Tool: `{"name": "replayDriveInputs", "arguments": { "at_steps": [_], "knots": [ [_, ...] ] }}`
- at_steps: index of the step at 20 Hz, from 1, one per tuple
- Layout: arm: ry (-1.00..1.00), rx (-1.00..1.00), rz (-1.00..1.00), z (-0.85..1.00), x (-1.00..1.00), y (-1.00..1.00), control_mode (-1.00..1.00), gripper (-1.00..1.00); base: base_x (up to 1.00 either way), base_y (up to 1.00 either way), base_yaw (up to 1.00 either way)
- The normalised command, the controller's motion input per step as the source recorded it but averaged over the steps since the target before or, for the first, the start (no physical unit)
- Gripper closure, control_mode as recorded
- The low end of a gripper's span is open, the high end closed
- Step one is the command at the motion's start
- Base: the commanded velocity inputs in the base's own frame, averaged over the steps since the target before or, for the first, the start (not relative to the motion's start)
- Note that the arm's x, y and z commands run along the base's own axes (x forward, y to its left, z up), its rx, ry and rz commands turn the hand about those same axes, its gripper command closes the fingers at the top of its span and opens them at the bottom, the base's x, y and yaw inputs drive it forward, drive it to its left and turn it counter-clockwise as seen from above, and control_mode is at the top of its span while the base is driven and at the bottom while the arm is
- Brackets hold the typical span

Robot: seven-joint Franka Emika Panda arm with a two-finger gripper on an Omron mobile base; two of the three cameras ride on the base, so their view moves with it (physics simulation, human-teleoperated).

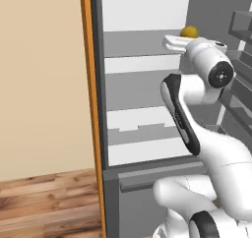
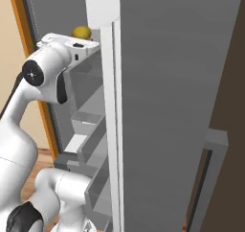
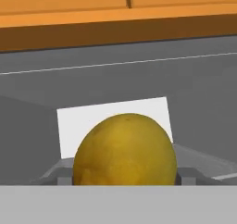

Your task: Grab the lemon and onion from the fridge, place them in the blender, close the lid, and turn on the blender to create a marinade.

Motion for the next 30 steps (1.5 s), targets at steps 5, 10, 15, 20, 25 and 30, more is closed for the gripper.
{"name": "replayDriveInputs", "arguments": {
  "at_steps": [5, 10, 15, 20, 25, 30],
  "knots": [
    [0.32, -0.03, 0.00, -0.32, -1.00, 0.00, -1.00, 1.00, 0.00, 0.00, 0.00],
    [0.59, -0.02, 0.00, -0.75, -1.00, 0.16, -1.00, 1.00, 0.00, 0.00, 0.00],
    [0.72, 0.04, 0.00, -0.77, -1.00, 0.30, -1.00, 1.00, 0.00, 0.00, 0.00],
    [0.13, 0.09, 0.05, -0.08, -0.92, 0.25, -1.00, 1.00, 0.00, 0.00, 0.00],
    [-0.05, 0.01, 0.00, 0.00, -0.16, 0.00, -1.00, 1.00, 0.00, 0.00, 0.00],
    [-0.16, 0.00, 0.04, 0.00, -0.44, 0.00, -1.00, 1.00, 0.00, 0.00, 0.00]
  ]
}}
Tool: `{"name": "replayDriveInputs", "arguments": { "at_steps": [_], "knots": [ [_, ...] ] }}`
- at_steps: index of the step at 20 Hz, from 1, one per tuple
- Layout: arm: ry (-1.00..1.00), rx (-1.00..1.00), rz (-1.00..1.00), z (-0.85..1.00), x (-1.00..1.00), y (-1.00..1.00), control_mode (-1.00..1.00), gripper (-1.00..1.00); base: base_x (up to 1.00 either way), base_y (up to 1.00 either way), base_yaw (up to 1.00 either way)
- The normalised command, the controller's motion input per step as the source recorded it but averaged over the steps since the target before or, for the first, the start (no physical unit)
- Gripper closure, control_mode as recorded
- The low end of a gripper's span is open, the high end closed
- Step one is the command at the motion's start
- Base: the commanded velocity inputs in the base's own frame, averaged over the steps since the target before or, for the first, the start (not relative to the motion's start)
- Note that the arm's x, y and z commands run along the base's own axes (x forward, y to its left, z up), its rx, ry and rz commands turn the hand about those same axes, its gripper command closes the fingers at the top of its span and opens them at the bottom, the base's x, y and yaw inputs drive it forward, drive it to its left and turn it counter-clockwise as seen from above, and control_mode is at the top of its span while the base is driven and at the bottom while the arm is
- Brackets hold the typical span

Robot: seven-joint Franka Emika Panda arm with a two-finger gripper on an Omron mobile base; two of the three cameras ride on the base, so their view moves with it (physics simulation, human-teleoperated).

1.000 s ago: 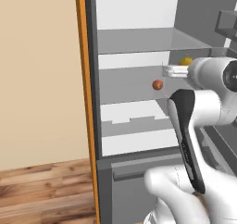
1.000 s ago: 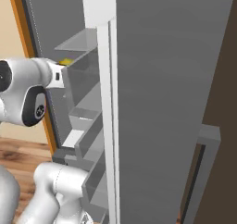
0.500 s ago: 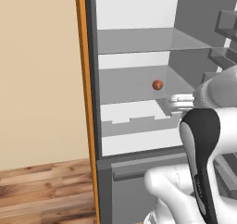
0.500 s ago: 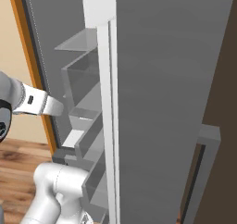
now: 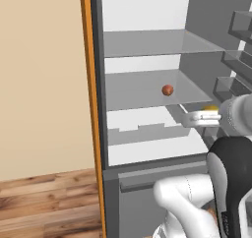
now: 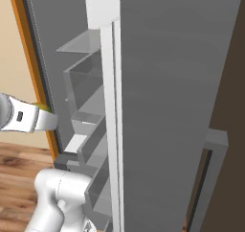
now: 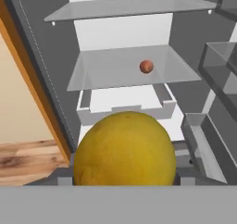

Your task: Grab the lemon and onion from the fridge, place them in the blender, close the lid, and turn on the blender to create a marinade.

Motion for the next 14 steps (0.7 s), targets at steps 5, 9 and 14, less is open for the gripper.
{"name": "replayDriveInputs", "arguments": {
  "at_steps": [5, 9, 14],
  "knots": [
    [0.00, 0.00, 0.05, 0.00, -0.17, 0.05, -1.00, 1.00, 0.00, 0.00, 0.00],
    [0.00, 0.00, 0.00, 0.00, 0.00, 0.00, 1.00, 1.00, -0.46, 0.74, 0.42],
    [0.00, 0.00, 0.00, 0.00, 0.00, 0.00, 1.00, 1.00, -0.37, 0.97, 0.74]
  ]
}}
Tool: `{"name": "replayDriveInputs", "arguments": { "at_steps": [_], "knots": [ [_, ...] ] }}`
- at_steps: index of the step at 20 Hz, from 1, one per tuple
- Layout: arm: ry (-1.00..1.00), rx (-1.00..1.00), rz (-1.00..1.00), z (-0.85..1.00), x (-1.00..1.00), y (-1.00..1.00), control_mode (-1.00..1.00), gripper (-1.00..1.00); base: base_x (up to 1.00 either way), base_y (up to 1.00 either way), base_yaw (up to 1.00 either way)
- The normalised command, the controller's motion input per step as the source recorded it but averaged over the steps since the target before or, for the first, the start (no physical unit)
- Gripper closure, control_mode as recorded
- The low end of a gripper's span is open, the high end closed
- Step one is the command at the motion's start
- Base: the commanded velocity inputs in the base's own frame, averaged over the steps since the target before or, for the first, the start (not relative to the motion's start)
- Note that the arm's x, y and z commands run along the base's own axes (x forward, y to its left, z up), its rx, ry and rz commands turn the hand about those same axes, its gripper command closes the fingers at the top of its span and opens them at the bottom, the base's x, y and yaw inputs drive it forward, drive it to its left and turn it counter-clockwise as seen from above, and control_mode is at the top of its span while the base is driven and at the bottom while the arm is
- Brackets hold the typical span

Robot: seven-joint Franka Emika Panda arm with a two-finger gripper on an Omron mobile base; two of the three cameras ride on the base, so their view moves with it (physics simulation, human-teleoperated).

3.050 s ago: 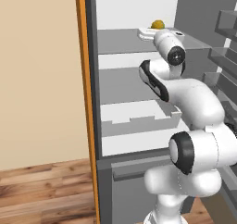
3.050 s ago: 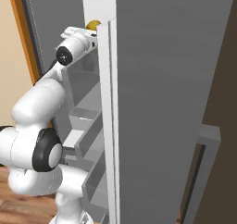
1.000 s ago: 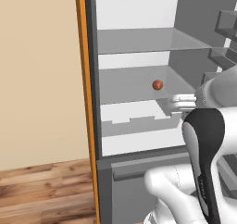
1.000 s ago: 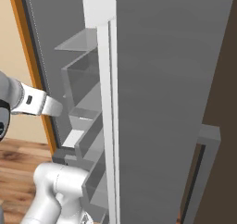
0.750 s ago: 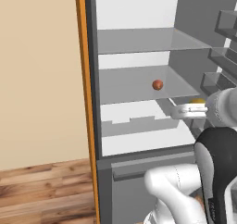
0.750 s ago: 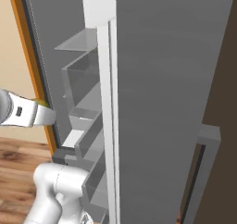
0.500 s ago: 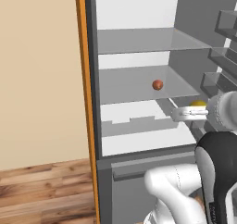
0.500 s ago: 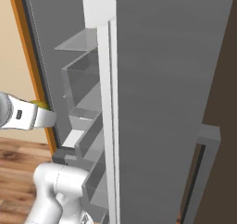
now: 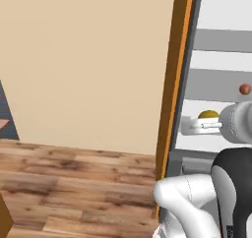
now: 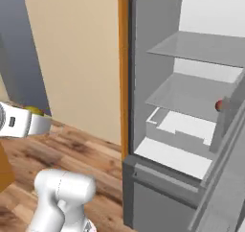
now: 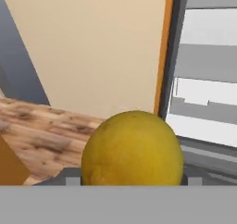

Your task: Grab the lemon and onion from the fridge, place them in the blender, close the lid, and turn on the blender to create a marinade.

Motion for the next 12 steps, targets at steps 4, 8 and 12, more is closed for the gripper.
{"name": "replayDriveInputs", "arguments": {
  "at_steps": [4, 8, 12],
  "knots": [
    [0.00, 0.00, 0.00, 0.00, 0.00, 0.00, 1.00, 1.00, -0.29, 1.00, 0.83],
    [0.00, 0.00, 0.00, 0.00, 0.00, 0.00, 1.00, 1.00, -0.26, 1.00, 0.85],
    [0.00, 0.00, 0.00, 0.00, 0.00, 0.00, 1.00, 1.00, -0.12, 0.82, 0.89]
  ]
}}
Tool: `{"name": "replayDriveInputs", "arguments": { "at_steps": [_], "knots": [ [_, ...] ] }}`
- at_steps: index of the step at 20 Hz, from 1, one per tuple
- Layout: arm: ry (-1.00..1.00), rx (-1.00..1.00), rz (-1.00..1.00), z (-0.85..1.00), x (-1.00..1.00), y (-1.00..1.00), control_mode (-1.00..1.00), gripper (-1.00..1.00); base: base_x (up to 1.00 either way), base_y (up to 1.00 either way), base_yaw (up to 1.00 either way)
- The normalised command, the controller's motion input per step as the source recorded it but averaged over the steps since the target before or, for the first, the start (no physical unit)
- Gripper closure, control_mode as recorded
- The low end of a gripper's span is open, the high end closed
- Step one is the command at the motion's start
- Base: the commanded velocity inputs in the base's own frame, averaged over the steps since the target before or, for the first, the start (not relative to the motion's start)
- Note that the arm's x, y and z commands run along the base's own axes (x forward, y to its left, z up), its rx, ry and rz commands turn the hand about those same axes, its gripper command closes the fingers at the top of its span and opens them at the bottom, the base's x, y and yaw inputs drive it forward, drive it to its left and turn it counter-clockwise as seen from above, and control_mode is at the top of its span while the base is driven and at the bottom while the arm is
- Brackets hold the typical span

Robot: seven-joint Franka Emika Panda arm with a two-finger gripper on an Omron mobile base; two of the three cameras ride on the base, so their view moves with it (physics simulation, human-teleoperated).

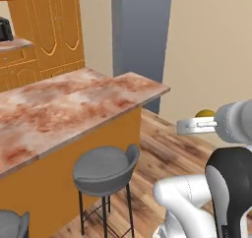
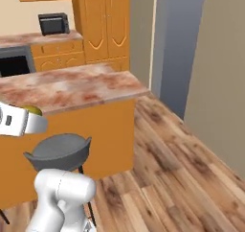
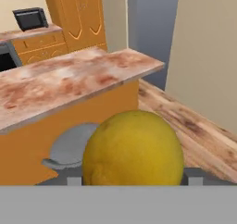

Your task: Grab the lemon and onion from the fridge, place them in the blender, close the lid, and turn on the blender to create a marinade.

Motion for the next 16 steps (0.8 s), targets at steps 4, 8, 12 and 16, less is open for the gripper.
{"name": "replayDriveInputs", "arguments": {
  "at_steps": [4, 8, 12, 16],
  "knots": [
    [0.00, 0.00, 0.00, 0.00, 0.00, 0.00, 1.00, 1.00, 0.45, 0.44, 0.74],
    [0.00, 0.00, 0.00, 0.00, 0.00, 0.00, 1.00, 1.00, 0.88, -0.68, 0.29],
    [0.00, 0.00, 0.00, 0.00, 0.00, 0.00, 1.00, 1.00, 0.43, -0.28, 0.41],
    [0.00, 0.00, 0.00, 0.00, 0.00, 0.00, 1.00, 1.00, -0.16, 0.31, 0.85]
  ]
}}
